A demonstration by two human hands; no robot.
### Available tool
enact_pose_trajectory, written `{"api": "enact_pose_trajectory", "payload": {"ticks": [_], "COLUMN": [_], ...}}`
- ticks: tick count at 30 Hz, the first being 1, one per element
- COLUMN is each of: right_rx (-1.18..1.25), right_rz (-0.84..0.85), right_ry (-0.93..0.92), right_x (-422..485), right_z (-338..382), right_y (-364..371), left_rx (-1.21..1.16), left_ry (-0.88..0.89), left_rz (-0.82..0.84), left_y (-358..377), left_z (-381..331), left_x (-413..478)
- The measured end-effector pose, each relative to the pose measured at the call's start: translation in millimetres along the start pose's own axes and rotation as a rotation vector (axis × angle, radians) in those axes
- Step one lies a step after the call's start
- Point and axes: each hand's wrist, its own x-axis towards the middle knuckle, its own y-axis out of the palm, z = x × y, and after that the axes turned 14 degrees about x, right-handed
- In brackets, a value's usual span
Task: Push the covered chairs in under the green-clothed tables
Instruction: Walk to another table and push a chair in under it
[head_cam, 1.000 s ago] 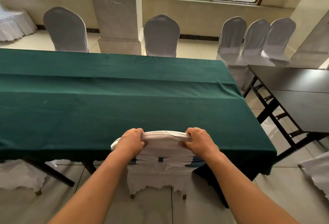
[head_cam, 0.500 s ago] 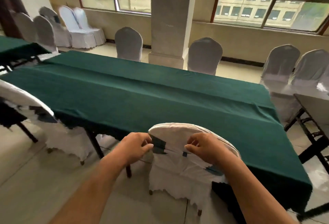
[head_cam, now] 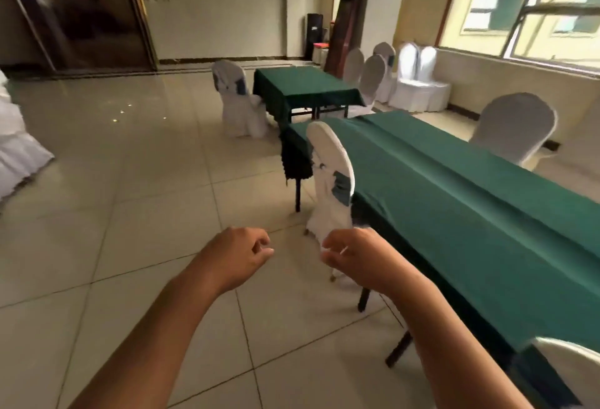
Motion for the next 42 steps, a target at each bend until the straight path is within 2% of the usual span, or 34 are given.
{"api": "enact_pose_trajectory", "payload": {"ticks": [4,8,16,19,26,32,42], "right_rx": [-0.052,-0.089,-0.059,-0.045,-0.043,-0.064,-0.078], "right_rz": [0.116,0.166,0.176,0.139,0.174,0.159,0.139], "right_ry": [-0.087,-0.1,-0.041,-0.014,-0.024,-0.039,0.009], "right_x": [129,231,417,501,713,885,1206], "right_z": [34,60,66,52,13,16,3], "right_y": [60,101,107,96,58,26,18], "left_rx": [0.053,0.051,0.032,0.036,0.029,0.009,0.02], "left_ry": [-0.156,-0.236,-0.279,-0.265,-0.258,-0.29,-0.222], "left_rz": [-0.003,0.009,0.012,0.005,-0.019,-0.03,-0.036], "left_y": [-1,-12,-33,-30,-35,-61,-58], "left_z": [107,182,284,311,365,416,558], "left_x": [40,90,248,334,550,707,1017]}}
